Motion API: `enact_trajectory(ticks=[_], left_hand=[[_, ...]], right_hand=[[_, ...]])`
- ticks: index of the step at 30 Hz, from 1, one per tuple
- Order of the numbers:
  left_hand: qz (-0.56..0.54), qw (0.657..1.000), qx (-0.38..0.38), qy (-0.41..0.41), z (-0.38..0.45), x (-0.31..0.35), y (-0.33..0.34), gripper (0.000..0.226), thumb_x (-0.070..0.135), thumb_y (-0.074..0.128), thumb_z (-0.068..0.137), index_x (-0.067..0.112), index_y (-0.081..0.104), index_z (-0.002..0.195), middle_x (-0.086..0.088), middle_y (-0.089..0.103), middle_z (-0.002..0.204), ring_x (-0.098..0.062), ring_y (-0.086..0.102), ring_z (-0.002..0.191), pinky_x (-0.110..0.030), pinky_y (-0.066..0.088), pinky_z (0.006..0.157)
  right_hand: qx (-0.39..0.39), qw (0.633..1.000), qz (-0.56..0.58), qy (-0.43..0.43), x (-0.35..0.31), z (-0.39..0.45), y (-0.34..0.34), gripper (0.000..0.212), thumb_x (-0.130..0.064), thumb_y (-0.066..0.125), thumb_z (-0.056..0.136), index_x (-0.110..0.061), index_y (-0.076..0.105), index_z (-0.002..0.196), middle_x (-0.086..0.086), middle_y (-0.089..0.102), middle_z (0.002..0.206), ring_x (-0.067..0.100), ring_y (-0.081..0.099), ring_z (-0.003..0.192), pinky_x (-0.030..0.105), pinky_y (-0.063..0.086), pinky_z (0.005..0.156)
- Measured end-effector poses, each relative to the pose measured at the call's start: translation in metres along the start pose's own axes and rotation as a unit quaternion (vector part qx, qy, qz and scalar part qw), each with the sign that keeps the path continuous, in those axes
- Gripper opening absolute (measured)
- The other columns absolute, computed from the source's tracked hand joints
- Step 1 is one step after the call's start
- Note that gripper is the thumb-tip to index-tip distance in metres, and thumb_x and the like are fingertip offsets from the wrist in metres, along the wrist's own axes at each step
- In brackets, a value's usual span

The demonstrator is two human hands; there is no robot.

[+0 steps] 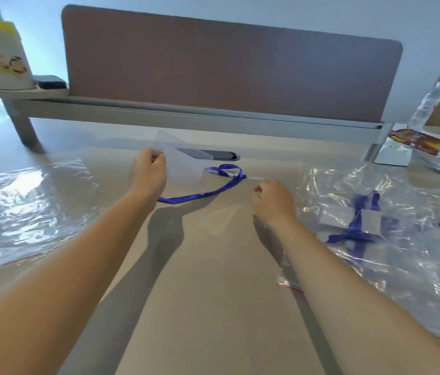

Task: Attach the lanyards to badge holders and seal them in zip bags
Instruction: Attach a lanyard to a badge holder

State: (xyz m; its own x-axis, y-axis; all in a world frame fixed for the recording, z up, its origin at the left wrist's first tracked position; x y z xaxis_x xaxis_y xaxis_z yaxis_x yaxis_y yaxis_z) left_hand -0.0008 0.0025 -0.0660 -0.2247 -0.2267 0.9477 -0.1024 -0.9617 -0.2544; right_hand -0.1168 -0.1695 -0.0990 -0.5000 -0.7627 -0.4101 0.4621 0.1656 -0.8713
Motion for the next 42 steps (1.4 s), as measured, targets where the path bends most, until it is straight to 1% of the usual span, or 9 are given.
enact_trajectory(ticks=[2,6,12,18,23,25,28,35,42], left_hand=[[-0.012,1.0,-0.005,-0.015,0.016,-0.008,-0.004,0.023,0.012,0.035,0.096,0.004,0.056,0.1,-0.004,0.047,0.087,-0.021,0.043,0.083,-0.038,0.047,0.081],[-0.041,0.998,-0.021,-0.037,0.045,-0.017,0.005,0.029,0.012,0.036,0.097,0.019,0.045,0.07,0.004,0.041,0.07,-0.01,0.04,0.061,-0.021,0.04,0.058],[-0.098,0.992,-0.037,-0.069,0.071,-0.026,0.023,0.023,0.011,0.037,0.096,0.017,0.05,0.078,0.005,0.043,0.073,-0.008,0.042,0.065,-0.018,0.043,0.061],[-0.117,0.988,-0.021,-0.097,0.077,-0.035,0.02,0.015,0.013,0.038,0.096,0.015,0.05,0.088,0.002,0.051,0.087,-0.019,0.05,0.097,-0.022,0.049,0.073],[-0.092,0.991,-0.009,-0.097,0.062,-0.034,0.009,0.011,0.016,0.039,0.097,0.014,0.049,0.097,-0.005,0.051,0.107,-0.022,0.049,0.102,-0.028,0.05,0.082],[-0.093,0.992,-0.006,-0.089,0.053,-0.031,0.003,0.013,0.016,0.038,0.097,0.013,0.05,0.099,-0.004,0.049,0.104,-0.021,0.048,0.1,-0.026,0.05,0.077],[-0.101,0.99,-0.002,-0.094,0.04,-0.027,-0.004,0.024,0.014,0.038,0.097,0.007,0.053,0.115,-0.004,0.048,0.105,-0.021,0.047,0.1,-0.026,0.049,0.079],[-0.127,0.985,-0.013,-0.119,0.015,-0.023,-0.025,0.026,0.008,0.04,0.096,0.016,0.049,0.073,0.001,0.049,0.081,-0.023,0.049,0.094,-0.02,0.048,0.061],[-0.106,0.988,-0.027,-0.11,0.001,-0.026,-0.044,0.017,0.012,0.04,0.096,0.013,0.05,0.083,-0.006,0.052,0.097,-0.024,0.051,0.097,-0.023,0.049,0.068]], right_hand=[[-0.02,0.999,0.025,0.013,-0.008,0.015,0.018,0.034,-0.003,0.039,0.088,-0.013,0.041,0.056,0.004,0.044,0.065,0.028,0.042,0.073,0.023,0.025,0.048],[-0.038,0.998,0.03,0.047,-0.011,0.051,0.042,0.03,-0.004,0.035,0.093,0.0,0.055,0.114,0.017,0.056,0.12,0.033,0.054,0.108,0.03,0.041,0.077],[-0.068,0.997,-0.016,0.031,-0.017,0.089,0.065,0.036,-0.019,0.039,0.096,-0.009,0.043,0.13,0.013,0.05,0.132,0.031,0.046,0.119,0.034,0.039,0.087],[-0.077,0.99,-0.106,-0.043,-0.027,0.082,0.07,0.039,-0.026,0.029,0.098,-0.009,0.064,0.098,0.009,0.061,0.092,0.027,0.057,0.089,0.034,0.04,0.075],[-0.102,0.994,-0.022,-0.016,-0.027,0.061,0.045,0.024,-0.008,0.048,0.087,-0.009,0.053,0.11,0.011,0.06,0.106,0.03,0.057,0.095,0.037,0.046,0.078],[-0.133,0.99,-0.038,-0.008,-0.018,0.052,0.042,0.007,-0.011,0.058,0.081,-0.008,0.058,0.087,0.009,0.058,0.089,0.027,0.056,0.082,0.033,0.047,0.067],[-0.144,0.989,-0.045,0.001,-0.008,0.036,0.041,0.039,-0.024,0.055,0.085,-0.016,0.042,0.049,0.007,0.045,0.067,0.022,0.043,0.062,0.026,0.029,0.049],[-0.136,0.988,-0.008,-0.078,-0.022,-0.002,0.034,0.029,-0.01,0.043,0.093,-0.01,0.064,0.113,0.011,0.061,0.117,0.025,0.055,0.104,0.024,0.036,0.076],[-0.229,0.965,-0.034,-0.126,-0.04,-0.021,0.029,0.014,-0.01,0.051,0.09,-0.009,0.064,0.085,0.004,0.051,0.084,0.02,0.047,0.084,0.018,0.031,0.059]])
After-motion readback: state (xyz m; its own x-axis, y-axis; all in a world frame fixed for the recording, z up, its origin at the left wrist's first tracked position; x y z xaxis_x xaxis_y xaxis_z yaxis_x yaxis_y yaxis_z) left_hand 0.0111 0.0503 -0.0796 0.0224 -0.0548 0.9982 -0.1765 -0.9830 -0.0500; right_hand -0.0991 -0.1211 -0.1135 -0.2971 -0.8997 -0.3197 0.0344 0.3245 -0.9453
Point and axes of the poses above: each hand's wrist, its own z-axis towards the middle knuckle, its own y-axis out of the palm, x = y × z, the point moved 2 cm from there along z, towards the middle knuckle
